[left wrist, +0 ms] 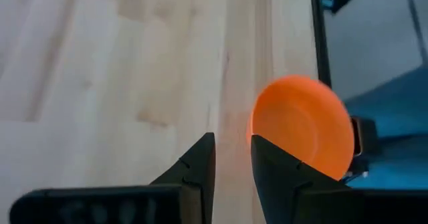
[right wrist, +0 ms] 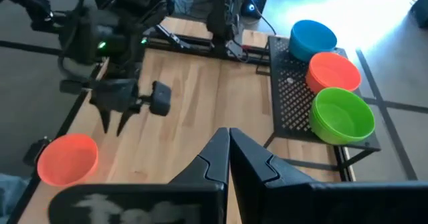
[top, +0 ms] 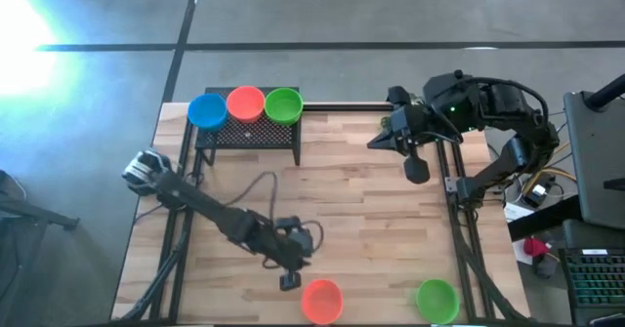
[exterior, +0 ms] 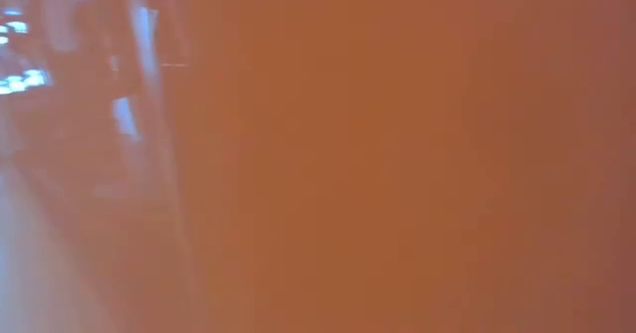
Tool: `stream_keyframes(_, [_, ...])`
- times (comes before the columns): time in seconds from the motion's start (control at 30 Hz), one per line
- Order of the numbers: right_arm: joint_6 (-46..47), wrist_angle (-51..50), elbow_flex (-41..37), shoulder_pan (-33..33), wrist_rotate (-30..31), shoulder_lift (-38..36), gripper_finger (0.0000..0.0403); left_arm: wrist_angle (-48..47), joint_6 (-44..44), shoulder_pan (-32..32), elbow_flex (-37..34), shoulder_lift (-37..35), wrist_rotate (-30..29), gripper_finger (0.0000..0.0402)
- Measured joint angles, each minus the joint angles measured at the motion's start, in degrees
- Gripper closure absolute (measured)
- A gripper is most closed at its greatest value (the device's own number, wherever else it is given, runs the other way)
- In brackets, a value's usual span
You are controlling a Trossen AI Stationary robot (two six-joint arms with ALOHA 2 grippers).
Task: Pick & Place Mini bowls
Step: Stack the orange bowl on top of the orange bowl on the shelf
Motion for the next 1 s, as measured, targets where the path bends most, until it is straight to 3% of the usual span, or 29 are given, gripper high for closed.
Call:
stream_keyframes(0.33, [0.2,-0.7,0.0,0.0,-1.1,0.0,0.0394,0.3,-1.3,-2.8,6.0,10.8,1.1,0.0312])
stream_keyframes(0.53, [0.2,-0.7,0.0,0.0,-4.2,0.0,0.0394,3.0,-5.2,-3.6,6.2,13.9,1.2,0.0312])
stream_keyframes(1.0, [-0.5,-0.7,0.0,0.0,-4.3,0.0,0.0394,6.1,-8.6,-3.9,6.6,19.5,2.7,0.0312])
